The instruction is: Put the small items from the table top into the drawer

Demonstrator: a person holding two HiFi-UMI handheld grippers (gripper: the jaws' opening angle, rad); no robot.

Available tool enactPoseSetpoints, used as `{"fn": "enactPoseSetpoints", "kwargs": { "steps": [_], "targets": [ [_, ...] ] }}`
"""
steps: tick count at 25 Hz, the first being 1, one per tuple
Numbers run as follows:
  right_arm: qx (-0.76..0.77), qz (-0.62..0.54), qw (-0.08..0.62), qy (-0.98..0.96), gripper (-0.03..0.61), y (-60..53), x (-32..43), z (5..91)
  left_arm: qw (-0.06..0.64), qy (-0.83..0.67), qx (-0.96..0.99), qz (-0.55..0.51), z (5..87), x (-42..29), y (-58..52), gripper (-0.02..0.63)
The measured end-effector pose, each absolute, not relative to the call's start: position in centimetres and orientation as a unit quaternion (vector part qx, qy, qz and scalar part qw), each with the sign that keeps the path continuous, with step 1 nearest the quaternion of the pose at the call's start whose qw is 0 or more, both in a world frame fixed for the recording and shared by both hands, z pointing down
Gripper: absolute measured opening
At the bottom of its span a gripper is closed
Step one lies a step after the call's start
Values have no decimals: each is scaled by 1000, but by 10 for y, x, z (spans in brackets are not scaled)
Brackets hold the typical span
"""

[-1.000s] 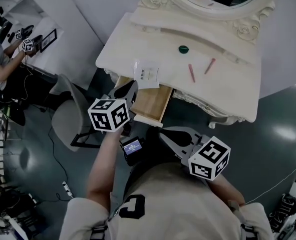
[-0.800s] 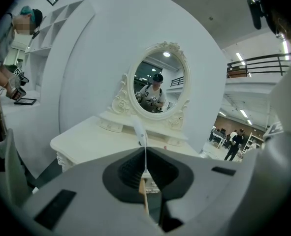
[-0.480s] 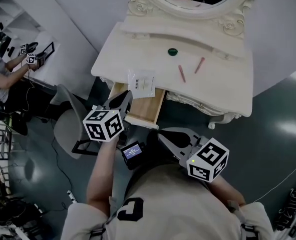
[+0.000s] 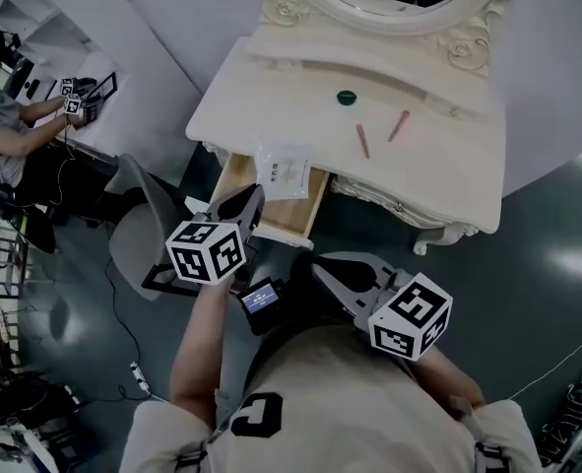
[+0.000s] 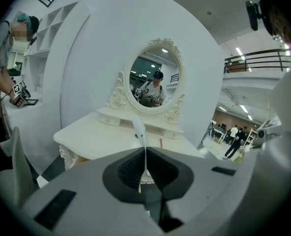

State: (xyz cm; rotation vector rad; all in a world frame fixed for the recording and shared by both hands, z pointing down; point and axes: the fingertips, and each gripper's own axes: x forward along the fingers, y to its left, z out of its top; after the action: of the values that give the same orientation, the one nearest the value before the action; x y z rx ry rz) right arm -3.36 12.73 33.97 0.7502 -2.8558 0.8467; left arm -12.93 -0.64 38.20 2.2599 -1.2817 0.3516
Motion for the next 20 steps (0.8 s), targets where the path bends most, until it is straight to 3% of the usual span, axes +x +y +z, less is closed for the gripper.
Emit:
{"fn": "enactPoseSetpoints", "kwargs": {
  "steps": [20],
  "targets": [
    [216, 316, 84, -920, 28, 103, -64, 373, 325, -472, 805, 153, 441, -171, -15, 61]
  ]
}}
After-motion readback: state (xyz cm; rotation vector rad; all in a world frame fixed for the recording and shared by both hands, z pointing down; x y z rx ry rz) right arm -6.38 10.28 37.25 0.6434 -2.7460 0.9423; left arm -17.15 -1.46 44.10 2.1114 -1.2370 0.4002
